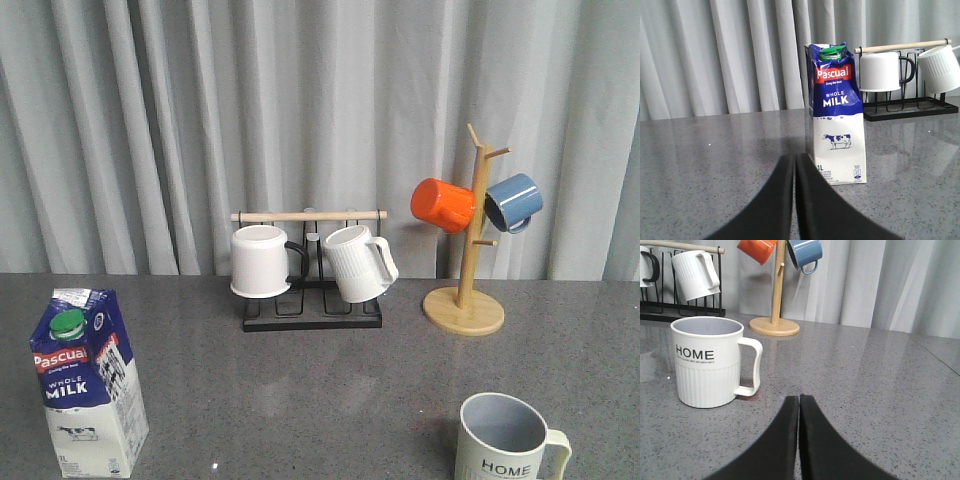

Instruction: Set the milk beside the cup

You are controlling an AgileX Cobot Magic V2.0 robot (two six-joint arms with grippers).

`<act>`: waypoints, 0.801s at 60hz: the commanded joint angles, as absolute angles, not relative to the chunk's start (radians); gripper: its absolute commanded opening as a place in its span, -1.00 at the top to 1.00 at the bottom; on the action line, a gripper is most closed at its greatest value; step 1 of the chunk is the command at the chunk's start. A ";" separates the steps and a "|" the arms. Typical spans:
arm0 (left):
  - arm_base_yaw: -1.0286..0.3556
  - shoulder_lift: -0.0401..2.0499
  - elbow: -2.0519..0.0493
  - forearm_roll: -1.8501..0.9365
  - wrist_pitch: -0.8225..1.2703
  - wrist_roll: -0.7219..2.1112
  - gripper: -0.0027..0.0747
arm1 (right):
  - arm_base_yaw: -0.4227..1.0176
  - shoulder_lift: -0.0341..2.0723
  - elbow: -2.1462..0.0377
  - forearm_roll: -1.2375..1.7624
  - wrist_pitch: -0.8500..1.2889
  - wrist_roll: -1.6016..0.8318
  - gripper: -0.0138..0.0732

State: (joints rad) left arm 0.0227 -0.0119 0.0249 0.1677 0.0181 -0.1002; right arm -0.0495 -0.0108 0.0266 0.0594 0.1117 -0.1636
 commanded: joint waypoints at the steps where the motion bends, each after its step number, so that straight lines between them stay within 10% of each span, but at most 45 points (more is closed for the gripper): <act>1: 0.025 -0.025 0.050 0.166 -0.058 -0.101 0.95 | -0.057 -0.020 0.036 0.052 0.043 -0.163 0.69; 48: 0.025 -0.025 0.046 0.166 -0.073 -0.102 0.95 | -0.057 -0.020 0.036 0.052 -0.036 -0.166 0.69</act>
State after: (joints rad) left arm 0.0227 -0.0119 0.0249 0.1677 0.0121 -0.1002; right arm -0.0495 -0.0108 0.0266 0.0594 0.0734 -0.1636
